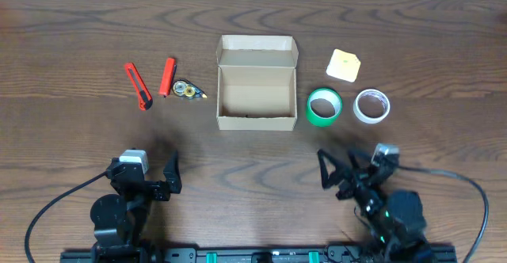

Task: Pack container
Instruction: 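Reach the right gripper to the green tape roll and grasp it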

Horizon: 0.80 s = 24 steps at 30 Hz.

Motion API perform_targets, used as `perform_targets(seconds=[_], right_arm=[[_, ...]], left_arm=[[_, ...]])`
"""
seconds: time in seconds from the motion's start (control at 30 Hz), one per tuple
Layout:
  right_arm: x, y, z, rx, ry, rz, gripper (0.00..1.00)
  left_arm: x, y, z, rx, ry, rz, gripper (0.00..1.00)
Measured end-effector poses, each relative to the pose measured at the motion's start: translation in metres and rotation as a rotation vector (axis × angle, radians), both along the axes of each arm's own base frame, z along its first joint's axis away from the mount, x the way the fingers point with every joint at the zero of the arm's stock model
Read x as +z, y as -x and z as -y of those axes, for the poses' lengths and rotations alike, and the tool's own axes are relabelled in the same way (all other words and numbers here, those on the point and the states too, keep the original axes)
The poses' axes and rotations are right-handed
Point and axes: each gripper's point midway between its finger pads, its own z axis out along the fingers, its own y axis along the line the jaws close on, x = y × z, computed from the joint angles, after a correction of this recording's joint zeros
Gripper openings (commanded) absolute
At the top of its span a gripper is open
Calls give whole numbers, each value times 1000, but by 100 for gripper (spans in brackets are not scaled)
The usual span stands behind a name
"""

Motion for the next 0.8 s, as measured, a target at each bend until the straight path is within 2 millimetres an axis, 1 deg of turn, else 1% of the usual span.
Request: perform_targets(seconds=[0.1,0.13,0.2,0.27,0.37,0.47,0.57,0.7,0.8], right_arm=[[-5,-17,10,-29,102,-75,99],[-5,-21,12,-33,126,-91,99],[-2,-38,19,-39,199,-146,99],[2,-58,25,-43,251,-192,99],[3,-96,31,-22,329,-274,99],[-8,-127,29,36,406,-376,99],[-22,-152,28,92,471,-488,94],[-40,-173,31,124,532,-610,93],[-59,-181,35,134,569,-687,93]], left_arm=[[1,0,0,0,-1,3,95],[0,0,0,0,0,2,95],[1,0,0,0,-1,3,95],[0,0,0,0,-1,3,95],[0,0,0,0,0,2,95],[0,0,0,0,0,2,95],[0,0,0,0,0,2,95],[0,0,0,0,0,2,95],[0,0,0,0,-1,3,95]])
